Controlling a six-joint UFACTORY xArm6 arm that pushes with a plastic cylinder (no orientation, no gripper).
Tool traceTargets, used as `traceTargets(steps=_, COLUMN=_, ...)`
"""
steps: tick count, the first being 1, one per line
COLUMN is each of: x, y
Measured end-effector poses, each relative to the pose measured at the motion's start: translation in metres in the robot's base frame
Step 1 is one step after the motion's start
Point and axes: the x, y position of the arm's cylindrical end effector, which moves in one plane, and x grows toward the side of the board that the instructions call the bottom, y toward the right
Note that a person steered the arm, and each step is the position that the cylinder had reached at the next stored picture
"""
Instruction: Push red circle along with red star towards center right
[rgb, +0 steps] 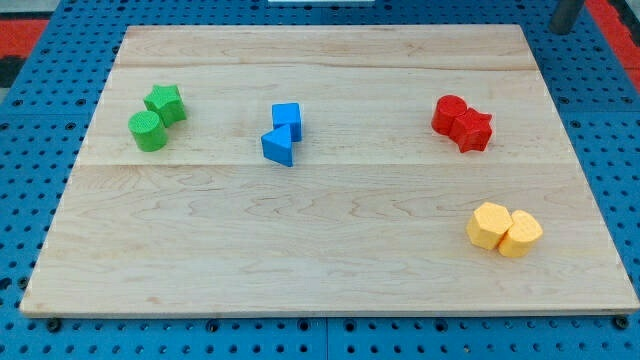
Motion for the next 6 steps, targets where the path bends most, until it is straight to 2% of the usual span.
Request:
traceTargets(steps=2, x=-0.001, y=0.0)
traceTargets(steps=3, x=0.018, y=-0.021)
traceTargets(steps=4, x=0.061, y=-0.064)
traceTargets(steps=6, x=0.194, y=-0.057)
